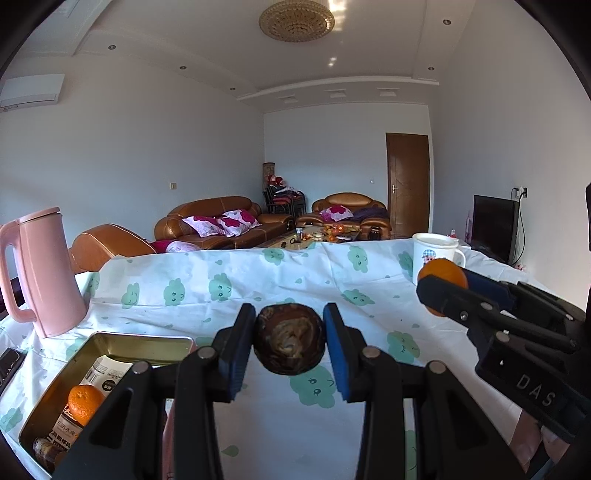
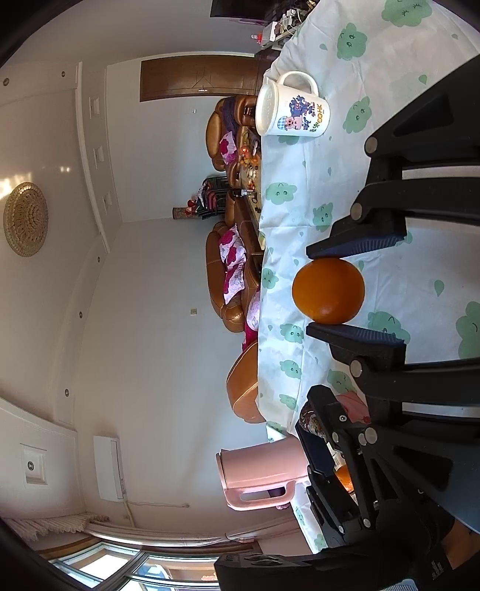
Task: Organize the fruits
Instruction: 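Lift the orange with the right tool while the left tool lifts the brown fruit toward the tin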
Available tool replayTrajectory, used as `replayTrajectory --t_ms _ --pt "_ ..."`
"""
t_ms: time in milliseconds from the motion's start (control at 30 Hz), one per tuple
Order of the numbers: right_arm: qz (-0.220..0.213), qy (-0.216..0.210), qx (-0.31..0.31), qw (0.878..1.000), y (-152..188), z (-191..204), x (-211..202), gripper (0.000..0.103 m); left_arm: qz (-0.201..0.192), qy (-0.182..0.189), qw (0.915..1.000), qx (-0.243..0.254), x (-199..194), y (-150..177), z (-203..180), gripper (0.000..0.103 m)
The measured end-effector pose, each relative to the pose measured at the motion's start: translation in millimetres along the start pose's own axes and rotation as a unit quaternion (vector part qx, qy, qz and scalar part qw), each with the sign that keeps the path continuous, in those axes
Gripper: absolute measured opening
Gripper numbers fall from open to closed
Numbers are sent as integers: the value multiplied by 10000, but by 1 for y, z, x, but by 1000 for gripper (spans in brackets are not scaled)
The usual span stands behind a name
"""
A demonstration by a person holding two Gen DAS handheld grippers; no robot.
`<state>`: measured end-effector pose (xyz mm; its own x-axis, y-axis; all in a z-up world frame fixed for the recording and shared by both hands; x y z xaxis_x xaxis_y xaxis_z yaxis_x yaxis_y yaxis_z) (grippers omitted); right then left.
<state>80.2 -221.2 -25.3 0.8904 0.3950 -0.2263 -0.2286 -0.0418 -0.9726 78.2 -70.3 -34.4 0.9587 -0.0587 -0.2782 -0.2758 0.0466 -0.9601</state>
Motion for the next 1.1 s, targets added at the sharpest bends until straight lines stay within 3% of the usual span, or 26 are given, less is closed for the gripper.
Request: replayTrajectory --t_ms 500,1100 --pt "100 -161 5 9998 1 10 4 37 77 14 10000 2 -8 2 2 39" --pt "300 -362 -229 9986 6 52 16 37 214 -57 9996 -156 -23 9 35 39"
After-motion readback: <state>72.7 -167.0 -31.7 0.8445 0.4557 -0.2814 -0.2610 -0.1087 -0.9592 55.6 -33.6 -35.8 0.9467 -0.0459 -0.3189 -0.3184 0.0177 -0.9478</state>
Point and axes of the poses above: each gripper's, at about its wrist camera, not at the fingertips, and x roughly the way its jaws point, z to its left, y to its underside, the point moved 2 cm from there along x, roughly the way its jaws point, and after that the axes turned 1 degree about -y, right-handed, at the moved point
